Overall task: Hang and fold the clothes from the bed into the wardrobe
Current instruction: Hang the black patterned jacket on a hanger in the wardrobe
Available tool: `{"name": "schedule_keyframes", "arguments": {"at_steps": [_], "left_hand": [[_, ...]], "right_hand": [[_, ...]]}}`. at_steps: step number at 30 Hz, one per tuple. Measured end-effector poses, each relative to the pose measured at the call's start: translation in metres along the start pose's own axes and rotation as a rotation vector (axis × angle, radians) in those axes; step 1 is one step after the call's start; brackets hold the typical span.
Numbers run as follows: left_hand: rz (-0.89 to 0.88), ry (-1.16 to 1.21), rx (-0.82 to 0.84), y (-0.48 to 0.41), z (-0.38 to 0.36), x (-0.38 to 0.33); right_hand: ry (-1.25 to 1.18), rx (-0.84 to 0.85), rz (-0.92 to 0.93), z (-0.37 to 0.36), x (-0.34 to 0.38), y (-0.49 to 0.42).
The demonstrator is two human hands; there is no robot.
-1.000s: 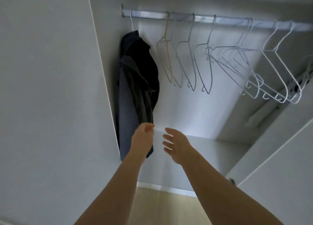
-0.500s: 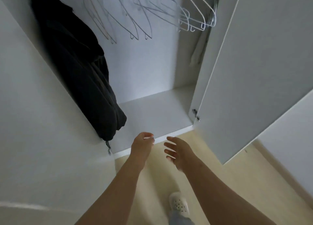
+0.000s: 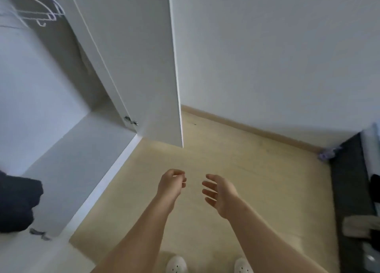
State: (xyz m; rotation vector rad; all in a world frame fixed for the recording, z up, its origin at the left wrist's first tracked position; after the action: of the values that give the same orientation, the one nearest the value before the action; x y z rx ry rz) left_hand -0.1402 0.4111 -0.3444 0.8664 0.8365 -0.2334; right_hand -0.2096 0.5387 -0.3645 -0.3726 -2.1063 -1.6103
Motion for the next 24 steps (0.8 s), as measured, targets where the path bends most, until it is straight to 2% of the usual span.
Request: {"name": "schedule_keyframes", "arguments": {"at_steps": [5, 11, 16, 24], "left_hand": [[-0.052, -0.122, 0.153, 0.033, -0.113, -0.016], [-0.119, -0.260, 0.413, 0.113, -0.288, -0.029], [-0.145, -0.351, 0.524, 0.177, -0.406, -0.029], [-0.190, -0.544, 0.691, 0.235, -0.529, -0.034]], "right_hand": [[-0.191, -0.126, 0.036, 0.122, 0.011, 0.018], [-0.397, -0.287, 0.088, 0.295, 0.017, 0.052], [-0.507, -0.395, 0.118, 0.427, 0.015, 0.080], [-0.743, -0.530, 0.122, 0.554, 0.007, 0.104]]}}
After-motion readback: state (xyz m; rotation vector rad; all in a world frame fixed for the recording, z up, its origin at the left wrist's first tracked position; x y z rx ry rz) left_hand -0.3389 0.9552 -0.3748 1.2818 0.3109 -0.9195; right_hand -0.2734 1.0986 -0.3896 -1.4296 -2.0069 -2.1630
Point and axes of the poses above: each hand's wrist, its own y-axis away from the middle knuckle, its own z-axis out of the back of the hand, x = y × z, the point moved 5 cm from there along -y, towards the middle knuckle, and after that the axes turned 9 degrees about -y, right-handed, at the moved point
